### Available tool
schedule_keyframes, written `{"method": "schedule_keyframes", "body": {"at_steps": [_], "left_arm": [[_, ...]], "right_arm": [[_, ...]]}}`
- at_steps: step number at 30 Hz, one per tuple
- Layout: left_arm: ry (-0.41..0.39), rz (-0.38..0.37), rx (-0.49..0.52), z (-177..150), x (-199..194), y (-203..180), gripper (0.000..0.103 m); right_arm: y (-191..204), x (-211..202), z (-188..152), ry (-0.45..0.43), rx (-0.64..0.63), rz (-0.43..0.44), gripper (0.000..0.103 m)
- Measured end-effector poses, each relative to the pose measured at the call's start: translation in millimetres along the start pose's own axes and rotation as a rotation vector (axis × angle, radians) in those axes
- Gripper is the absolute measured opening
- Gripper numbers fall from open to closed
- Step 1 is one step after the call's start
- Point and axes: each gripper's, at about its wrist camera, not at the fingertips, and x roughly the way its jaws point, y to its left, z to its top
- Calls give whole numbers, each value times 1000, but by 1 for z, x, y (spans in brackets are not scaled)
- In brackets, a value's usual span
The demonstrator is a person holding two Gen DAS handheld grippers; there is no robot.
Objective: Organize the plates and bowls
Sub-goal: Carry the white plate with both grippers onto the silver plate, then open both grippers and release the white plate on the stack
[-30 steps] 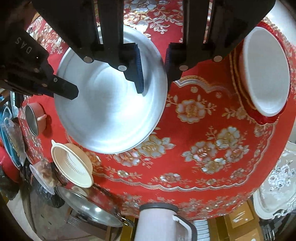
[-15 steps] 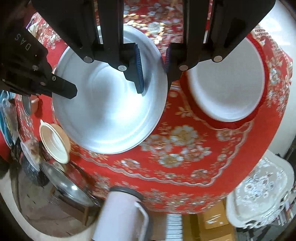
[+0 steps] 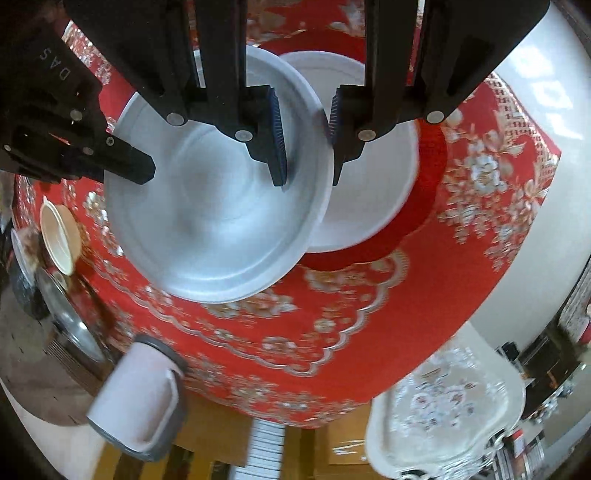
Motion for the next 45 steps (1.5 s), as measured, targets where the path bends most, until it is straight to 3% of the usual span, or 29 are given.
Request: {"method": "schedule_keyframes", "body": {"at_steps": [15, 27, 31, 38, 44, 45], "left_arm": [[53, 64, -48, -13, 28, 41, 20], [35, 78, -27, -11, 27, 36, 23], [18, 110, -20, -9, 22, 38, 23], [6, 111, -40, -6, 16, 42, 23], [-7, 86, -14, 0, 11, 23, 23], [-7, 80, -6, 0, 11, 17, 28]], "right_arm": [[40, 51, 6, 92, -64, 1, 18], [38, 42, 7, 77, -63, 17, 21], [40, 40, 6, 86, -74, 24, 33], [35, 29, 6, 59, -67, 24, 33], [17, 19, 3, 44, -20, 21, 34], [12, 17, 2, 39, -10, 18, 34]]}}
